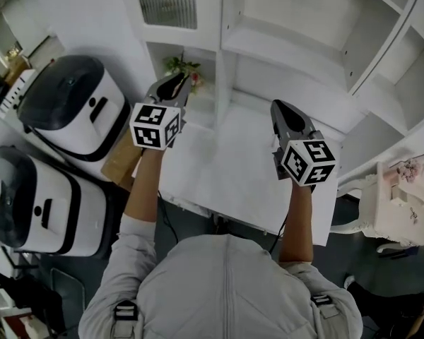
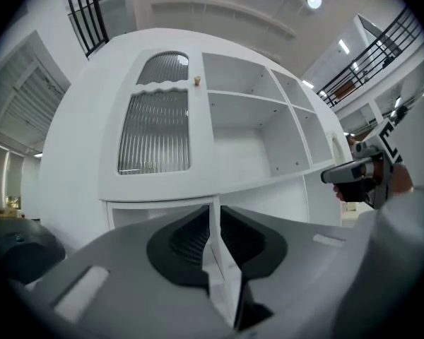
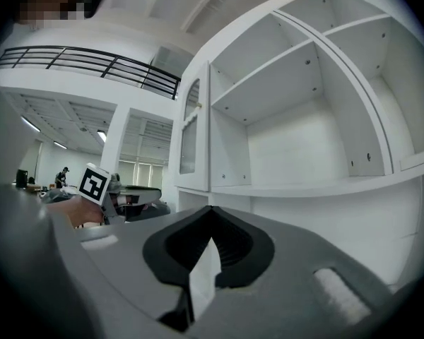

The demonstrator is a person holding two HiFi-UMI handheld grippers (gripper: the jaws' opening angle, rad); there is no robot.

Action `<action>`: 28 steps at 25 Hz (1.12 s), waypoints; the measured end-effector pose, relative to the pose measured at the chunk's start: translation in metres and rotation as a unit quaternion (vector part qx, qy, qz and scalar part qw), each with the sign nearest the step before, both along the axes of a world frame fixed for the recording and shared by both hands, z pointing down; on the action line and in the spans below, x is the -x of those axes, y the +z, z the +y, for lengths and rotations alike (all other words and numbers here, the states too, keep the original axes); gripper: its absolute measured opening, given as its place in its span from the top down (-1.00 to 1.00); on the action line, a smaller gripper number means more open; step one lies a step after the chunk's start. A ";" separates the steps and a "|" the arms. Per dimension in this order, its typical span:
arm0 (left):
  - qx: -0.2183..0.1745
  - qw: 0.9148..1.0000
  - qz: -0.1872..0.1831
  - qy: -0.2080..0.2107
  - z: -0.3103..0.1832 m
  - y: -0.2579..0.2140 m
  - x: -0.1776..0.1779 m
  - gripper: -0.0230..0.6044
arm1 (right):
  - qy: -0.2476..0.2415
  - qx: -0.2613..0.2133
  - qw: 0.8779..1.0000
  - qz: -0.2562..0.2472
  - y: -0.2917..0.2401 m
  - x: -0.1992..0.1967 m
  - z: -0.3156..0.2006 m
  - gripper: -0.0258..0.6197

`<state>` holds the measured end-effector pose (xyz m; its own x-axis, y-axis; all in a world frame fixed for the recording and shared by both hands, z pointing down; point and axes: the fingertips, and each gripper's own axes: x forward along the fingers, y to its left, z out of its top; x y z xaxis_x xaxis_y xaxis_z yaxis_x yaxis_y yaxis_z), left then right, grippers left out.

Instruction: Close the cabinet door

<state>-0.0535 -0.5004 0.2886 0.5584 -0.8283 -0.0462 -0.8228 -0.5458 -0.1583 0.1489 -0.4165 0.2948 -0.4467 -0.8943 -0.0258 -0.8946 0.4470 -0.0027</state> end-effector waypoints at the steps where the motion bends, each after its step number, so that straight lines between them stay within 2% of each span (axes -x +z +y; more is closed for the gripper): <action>1: 0.002 1.000 -0.005 0.004 0.012 0.004 0.004 0.74 | 0.000 -0.001 1.000 0.004 0.000 0.003 0.008 0.92; 6: 0.009 1.000 -0.006 0.011 0.073 0.021 0.029 0.88 | 0.002 -0.001 1.000 0.022 0.006 0.024 0.056 0.92; 12: 0.002 1.000 -0.010 0.024 0.152 0.033 0.044 0.88 | 0.002 -0.015 0.999 0.046 0.005 0.046 0.119 0.92; 18: -0.015 0.999 0.001 0.030 0.216 0.029 0.049 0.88 | -0.012 -0.037 0.998 0.059 -0.002 0.064 0.174 0.92; 28: -0.049 0.999 -0.006 0.018 0.292 0.010 0.063 0.88 | -0.033 -0.053 0.996 0.067 -0.012 0.091 0.228 0.92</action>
<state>-0.1167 -0.2080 0.2985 0.5883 -0.7999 -0.1183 -0.8009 -0.5562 -0.2218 0.0581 -0.1890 0.2829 -0.5107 -0.8580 -0.0547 -0.8521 0.4966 0.1655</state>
